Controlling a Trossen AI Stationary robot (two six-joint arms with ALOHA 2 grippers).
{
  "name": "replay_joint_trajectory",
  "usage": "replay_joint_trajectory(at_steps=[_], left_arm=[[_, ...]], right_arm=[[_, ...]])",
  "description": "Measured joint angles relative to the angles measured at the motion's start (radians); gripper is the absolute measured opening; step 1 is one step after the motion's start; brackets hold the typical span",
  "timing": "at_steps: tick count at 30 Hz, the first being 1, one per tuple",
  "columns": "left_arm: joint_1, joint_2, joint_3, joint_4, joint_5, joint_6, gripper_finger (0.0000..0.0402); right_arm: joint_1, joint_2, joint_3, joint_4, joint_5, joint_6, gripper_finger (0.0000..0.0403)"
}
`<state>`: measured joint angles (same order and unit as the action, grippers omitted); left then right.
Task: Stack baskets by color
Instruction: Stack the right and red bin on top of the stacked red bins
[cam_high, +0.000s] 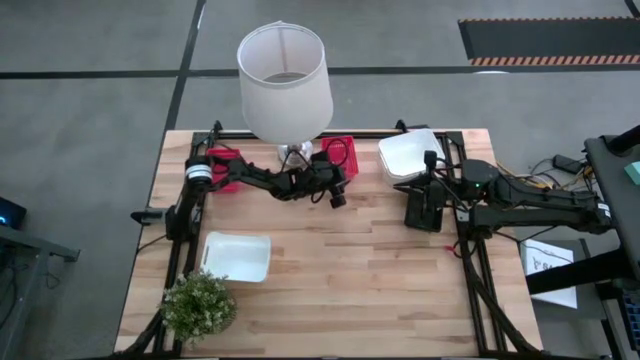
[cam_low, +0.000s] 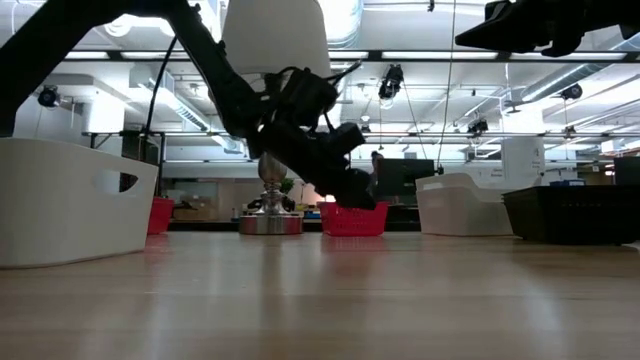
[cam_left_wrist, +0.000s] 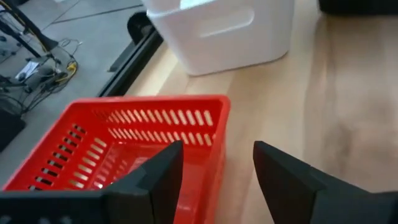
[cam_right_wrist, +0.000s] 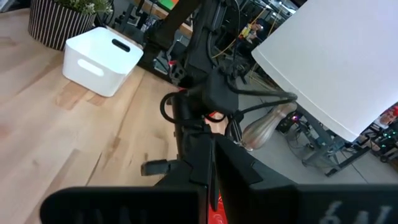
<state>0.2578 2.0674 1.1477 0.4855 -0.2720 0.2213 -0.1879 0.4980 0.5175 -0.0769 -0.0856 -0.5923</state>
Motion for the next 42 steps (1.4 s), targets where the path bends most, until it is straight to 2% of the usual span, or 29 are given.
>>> replay_joint_trajectory(at_steps=[11,19,25,34,38,42], left_arm=[[0.007,0.008,-0.001,0.02,0.004,-0.007,0.018],[0.024,0.008,0.0,-0.064,0.082,-0.168,0.0175],[0.026,0.008,-0.002,-0.103,0.083,-0.182,0.0127],[0.01,-0.009,-0.002,-0.129,0.084,-0.081,0.0011],[-0.025,-0.072,-0.003,-0.227,0.085,-0.009,0.0006],[-0.087,-0.176,-0.004,-0.415,0.086,0.108,0.0003]], right_arm=[[0.0,0.0,0.0,-0.001,0.002,0.007,0.0012],[0.0,0.0,0.0,-0.002,0.002,0.009,0.0012],[0.0,0.0,0.0,-0.002,0.002,0.009,0.0012],[0.0,0.0,0.0,-0.002,0.002,0.008,0.0012],[0.0,0.0,0.0,-0.002,0.002,0.009,0.0012],[0.0,0.0,0.0,-0.005,0.002,0.009,0.0012]])
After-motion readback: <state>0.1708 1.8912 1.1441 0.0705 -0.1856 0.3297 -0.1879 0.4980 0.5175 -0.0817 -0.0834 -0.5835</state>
